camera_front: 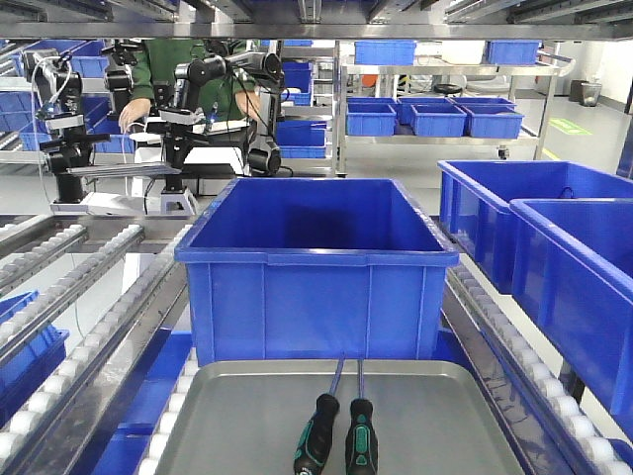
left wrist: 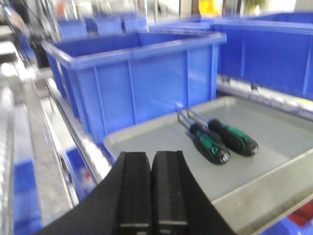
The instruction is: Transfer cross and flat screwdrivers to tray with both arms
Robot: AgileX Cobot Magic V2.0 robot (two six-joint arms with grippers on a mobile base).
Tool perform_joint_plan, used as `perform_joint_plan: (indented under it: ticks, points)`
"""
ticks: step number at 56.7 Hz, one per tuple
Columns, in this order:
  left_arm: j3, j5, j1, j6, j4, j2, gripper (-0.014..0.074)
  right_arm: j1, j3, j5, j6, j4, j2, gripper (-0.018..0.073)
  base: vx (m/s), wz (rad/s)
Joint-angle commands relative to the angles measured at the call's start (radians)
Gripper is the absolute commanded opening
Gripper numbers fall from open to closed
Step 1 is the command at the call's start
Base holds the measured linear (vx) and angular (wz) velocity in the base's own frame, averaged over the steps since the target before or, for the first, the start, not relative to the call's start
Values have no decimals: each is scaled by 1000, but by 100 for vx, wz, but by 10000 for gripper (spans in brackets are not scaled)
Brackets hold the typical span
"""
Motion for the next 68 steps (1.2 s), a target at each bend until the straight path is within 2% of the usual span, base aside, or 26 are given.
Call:
perform_joint_plan:
  ticks: [1,41,44,47,52,60,68]
  points:
    - [-2,-143,-6,-3,-5,-20,-1,-4,26,-165,-1,19,-16,-8,0,0]
    - [5,-142,-6,-3,-5,-20,-1,-4,47,-172,3,19,-14,-8,0,0]
    - [27,-154,-6,7,39,-25,-1,-4,47,-172,3,19,-14,-8,0,0]
    - [66,-157,0,-2,129,-48,-1,-4,47,-172,3,19,-14,-8,0,0]
    - [146,-168,56,-55,185,-115,-1,-4,47,-172,3,19,-14,-8,0,0]
    - [316,-221,210,-58,186,-265,-1,-4,47,-172,3,19,-14,-8,0,0]
    - [480,-221,298,-116,185,-464,-1,-4,47,-172,3,19,-14,-8,0,0]
